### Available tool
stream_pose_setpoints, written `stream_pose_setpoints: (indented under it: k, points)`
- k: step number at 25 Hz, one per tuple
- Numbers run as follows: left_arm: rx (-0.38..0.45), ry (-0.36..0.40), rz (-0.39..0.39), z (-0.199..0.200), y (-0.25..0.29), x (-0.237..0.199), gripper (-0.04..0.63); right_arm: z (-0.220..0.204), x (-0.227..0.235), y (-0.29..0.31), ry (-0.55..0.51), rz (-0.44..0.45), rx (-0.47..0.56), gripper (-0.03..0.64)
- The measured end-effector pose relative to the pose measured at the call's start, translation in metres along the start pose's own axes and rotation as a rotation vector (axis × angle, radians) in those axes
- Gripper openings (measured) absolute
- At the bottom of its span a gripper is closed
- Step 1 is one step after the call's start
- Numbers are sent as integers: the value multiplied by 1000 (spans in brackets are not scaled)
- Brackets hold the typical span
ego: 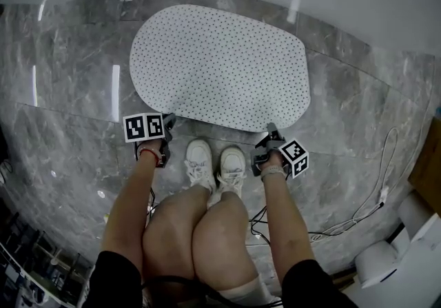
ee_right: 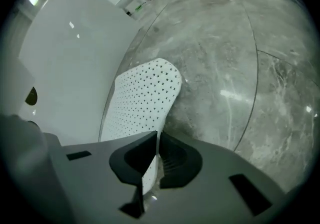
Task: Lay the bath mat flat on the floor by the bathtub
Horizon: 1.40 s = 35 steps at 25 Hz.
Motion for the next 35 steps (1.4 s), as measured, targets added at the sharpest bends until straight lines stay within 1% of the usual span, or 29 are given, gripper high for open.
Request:
stream_pose_setpoints:
  k: [1,2,3,6,7,8,9,10,12,14,16,19,21,23,25,28,29,31,32,35]
  points:
    - [3,-1,5,0,-1,-1,32,2,-4,-1,-24,12,-1,29]
    - [3,-1,8,-1,-1,-2,31,3,-12,-2,-84,34,3,29]
    - [2,-1,10,-2,-2,-2,31,3,-24,-5,-181,69,14,29]
    - [-3,1,13,-4,0,-2,29,-3,-74,-13,-564,225,46,29]
    - [-5,3,17,-4,1,-2,29,-8,-91,-15,-670,278,45,29]
    - [-8,4,21,-4,1,-2,29,-13,-106,-16,-753,326,43,29]
    - [-9,5,25,-4,2,-2,29,-16,-118,-17,-805,364,41,29]
    - [-11,4,27,-4,2,-1,29,-17,-126,-17,-826,390,41,29]
    - [-13,0,26,-5,2,-1,31,-15,-129,-15,-806,402,48,29]
    - [-15,-12,23,-6,2,-3,31,-12,-120,-14,-771,368,53,29]
    - [-25,-26,23,-5,0,-6,31,-7,-103,-16,-723,296,62,29]
    - [-39,-34,40,-7,-2,-9,31,4,-67,-22,-609,162,78,29]
    - [-16,-28,46,-10,-5,-10,31,7,-47,-26,-584,108,55,29]
    - [21,-17,39,-13,-10,-8,31,4,-39,-30,-588,82,9,31]
    - [58,-2,26,-14,-14,-5,31,0,-34,-31,-569,45,-40,32]
    - [108,21,10,-13,-24,4,31,-4,-26,-36,-511,-81,-92,34]
    - [123,27,2,-14,-28,7,31,-4,-25,-41,-495,-108,-96,32]
    - [159,50,-7,-14,-40,16,31,-2,-27,-53,-492,-112,-90,32]
    - [188,75,-1,-13,-48,20,31,1,-30,-60,-510,-103,-83,32]
    - [283,196,36,-8,-81,40,25,11,-50,-84,-596,-62,-53,32]
Point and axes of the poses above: the fingertips, and each gripper's own axes: y forward along the fingers, x to its right, z out of its top, the point moved 9 cm from there along -y, backward along the fingers, and after that the axes turned 10 degrees about -y, right-handed, at the moved point
